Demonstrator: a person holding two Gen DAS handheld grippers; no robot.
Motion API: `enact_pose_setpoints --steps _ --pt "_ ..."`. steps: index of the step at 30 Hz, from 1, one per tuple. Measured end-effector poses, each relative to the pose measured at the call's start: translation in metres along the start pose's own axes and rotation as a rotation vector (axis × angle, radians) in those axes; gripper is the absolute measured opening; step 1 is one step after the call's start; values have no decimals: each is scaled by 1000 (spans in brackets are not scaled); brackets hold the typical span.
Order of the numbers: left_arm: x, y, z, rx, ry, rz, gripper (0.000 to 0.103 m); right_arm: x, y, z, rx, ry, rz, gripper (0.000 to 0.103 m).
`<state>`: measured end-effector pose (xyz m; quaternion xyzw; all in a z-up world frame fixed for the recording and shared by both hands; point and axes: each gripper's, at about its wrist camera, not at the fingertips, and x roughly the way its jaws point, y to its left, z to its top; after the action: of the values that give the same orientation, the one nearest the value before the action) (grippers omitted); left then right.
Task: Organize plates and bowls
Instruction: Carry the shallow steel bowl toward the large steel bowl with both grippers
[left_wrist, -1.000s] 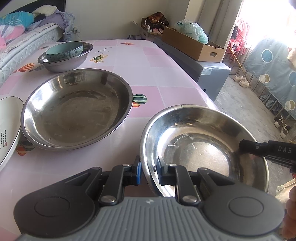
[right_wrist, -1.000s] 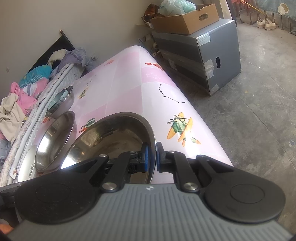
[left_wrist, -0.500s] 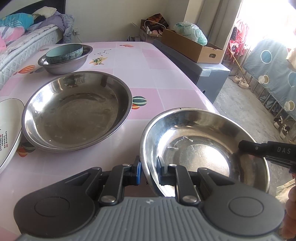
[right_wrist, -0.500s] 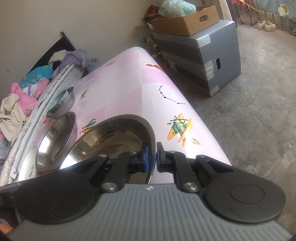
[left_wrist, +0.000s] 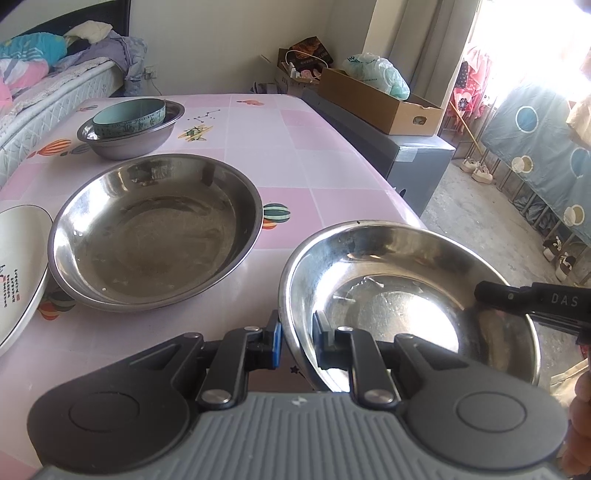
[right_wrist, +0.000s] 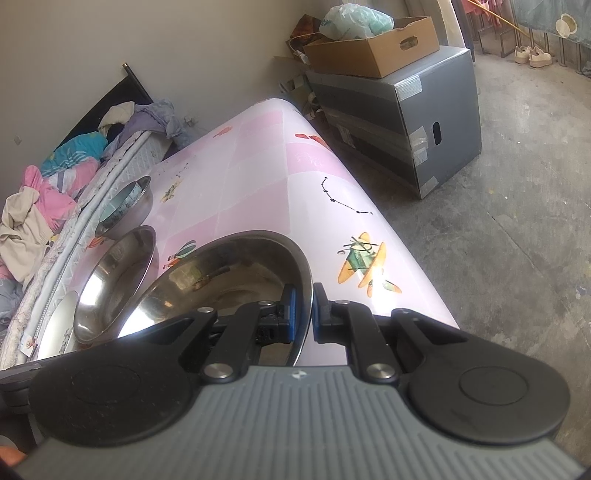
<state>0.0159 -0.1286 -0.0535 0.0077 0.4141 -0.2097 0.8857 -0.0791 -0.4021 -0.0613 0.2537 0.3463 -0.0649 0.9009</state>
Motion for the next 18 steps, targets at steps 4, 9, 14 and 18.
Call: enact_pose_setpoints --steps 4,9,14,18 --pt "-4 0 1 1 -11 -3 16 -5 3 -1 -5 -11 0 9" --pt "-9 0 2 -2 -25 -3 16 -10 5 -2 -12 -20 2 9" --pt "-15 3 2 -7 -37 -2 16 -14 7 -1 -21 -28 7 9" --pt "-20 5 4 -12 -48 3 16 -16 12 0 -27 -33 14 9"
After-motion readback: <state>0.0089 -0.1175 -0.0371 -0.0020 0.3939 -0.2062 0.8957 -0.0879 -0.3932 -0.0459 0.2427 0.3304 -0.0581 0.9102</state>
